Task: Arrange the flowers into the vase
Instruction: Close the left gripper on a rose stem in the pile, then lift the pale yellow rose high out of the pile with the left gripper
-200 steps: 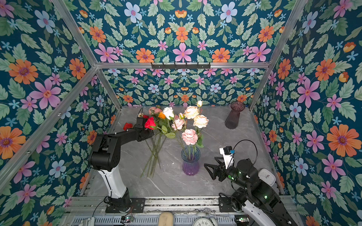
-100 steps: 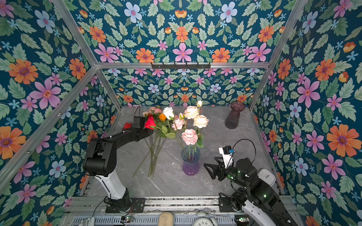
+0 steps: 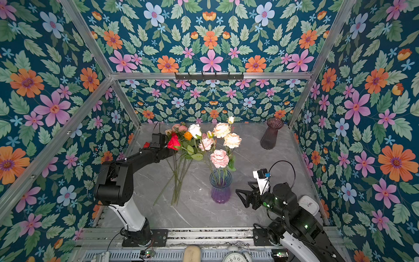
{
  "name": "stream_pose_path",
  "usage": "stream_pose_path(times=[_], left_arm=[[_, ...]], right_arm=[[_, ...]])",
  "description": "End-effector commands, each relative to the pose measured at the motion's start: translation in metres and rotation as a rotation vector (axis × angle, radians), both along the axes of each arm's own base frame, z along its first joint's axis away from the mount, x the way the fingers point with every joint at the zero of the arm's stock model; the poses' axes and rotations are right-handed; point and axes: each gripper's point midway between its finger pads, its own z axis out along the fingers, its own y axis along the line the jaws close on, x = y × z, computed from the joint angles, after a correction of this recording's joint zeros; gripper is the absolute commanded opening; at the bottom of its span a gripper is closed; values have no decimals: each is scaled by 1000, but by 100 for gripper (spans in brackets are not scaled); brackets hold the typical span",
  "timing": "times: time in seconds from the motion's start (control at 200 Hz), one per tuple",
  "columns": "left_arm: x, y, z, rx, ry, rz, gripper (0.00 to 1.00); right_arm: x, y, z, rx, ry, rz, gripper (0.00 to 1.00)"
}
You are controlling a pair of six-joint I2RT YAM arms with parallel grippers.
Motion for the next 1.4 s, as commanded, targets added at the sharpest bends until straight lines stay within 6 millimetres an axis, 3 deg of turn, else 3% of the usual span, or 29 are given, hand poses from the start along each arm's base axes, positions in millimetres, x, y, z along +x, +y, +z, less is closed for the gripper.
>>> stream_pose_path(times=[0.0, 0.095, 0.295, 0.405, 0.64, 0.7, 0.75, 0.86, 1.035, 1.165, 1.285, 1.395], left_arm=[[4, -2, -17, -7, 44, -31, 25], [6, -3, -25, -22, 56, -29, 32], [6, -5, -23, -36, 37, -26, 30], [7, -2, -24, -24, 42, -21, 19], [3, -2, -34, -33, 61, -16, 8], [4, -3, -30, -39, 53, -18, 0], [4, -5, -24, -52, 38, -21, 0], [6, -10, 9, -95, -32, -28, 0], [1, -9, 104, -133, -226, -24, 0], [-10, -5, 157, -123, -316, -27, 0], [-31, -2, 208, -142, -448, -30, 0], [-67, -3, 268, -138, -665, -58, 0]], right_arm=[[0, -1, 1, 8, -4, -4, 89], [-1, -1, 2, 7, -2, -4, 89], [0, -1, 0, 7, 0, -5, 89], [0, 0, 0, 4, -1, -3, 89], [0, 0, -1, 4, -2, -2, 89], [0, 0, -1, 4, -2, -1, 89], [0, 0, -1, 5, -1, 0, 89], [0, 0, -1, 4, 0, -1, 89], [1, 0, -2, 2, -1, -4, 89], [3, 1, -3, -2, -3, -4, 90], [1, 1, 2, 5, -20, 5, 90], [-2, -1, 11, 27, -52, 4, 90]])
